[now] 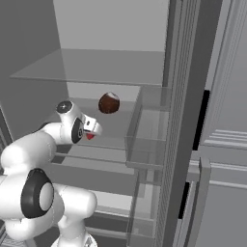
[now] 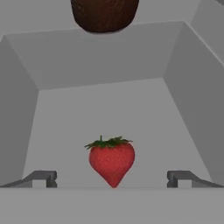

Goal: Take the strawberry from the fridge and place it on top of the pancake, located on the dining counter.

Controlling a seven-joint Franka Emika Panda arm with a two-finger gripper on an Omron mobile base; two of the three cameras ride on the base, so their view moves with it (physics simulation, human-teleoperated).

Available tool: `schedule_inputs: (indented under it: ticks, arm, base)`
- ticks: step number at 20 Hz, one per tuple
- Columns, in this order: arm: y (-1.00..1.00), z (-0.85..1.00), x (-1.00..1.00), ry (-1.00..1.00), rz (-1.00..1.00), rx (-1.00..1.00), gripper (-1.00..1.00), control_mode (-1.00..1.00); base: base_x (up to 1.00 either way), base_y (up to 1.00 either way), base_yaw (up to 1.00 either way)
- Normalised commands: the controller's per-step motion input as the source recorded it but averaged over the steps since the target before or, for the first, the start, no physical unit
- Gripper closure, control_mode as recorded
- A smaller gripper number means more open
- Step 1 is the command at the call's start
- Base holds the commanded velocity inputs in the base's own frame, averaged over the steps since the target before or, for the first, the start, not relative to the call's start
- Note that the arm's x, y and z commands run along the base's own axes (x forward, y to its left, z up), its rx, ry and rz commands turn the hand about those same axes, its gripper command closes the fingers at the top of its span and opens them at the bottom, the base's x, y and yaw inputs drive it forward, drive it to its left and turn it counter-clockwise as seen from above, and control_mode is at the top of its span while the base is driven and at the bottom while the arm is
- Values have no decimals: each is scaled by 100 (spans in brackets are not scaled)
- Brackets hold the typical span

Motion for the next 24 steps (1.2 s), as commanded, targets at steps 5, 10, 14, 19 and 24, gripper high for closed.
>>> schedule_inputs:
  ticks: [5,10,14,19,24]
  arm:
    - [0,-9,15,0,0,0,-100,-100]
    - [0,-17,15,0,0,0,-100,-100]
    - [0,-30,0,0,0,0,-100,-100]
    - [0,-34,0,0,0,0,-100,-100]
    - [0,-3,3,0,0,0,-100,-100]
  base:
    - [0,0,0]
    - [0,0,0]
    - [0,0,0]
    - [0,0,0]
    - [0,0,0]
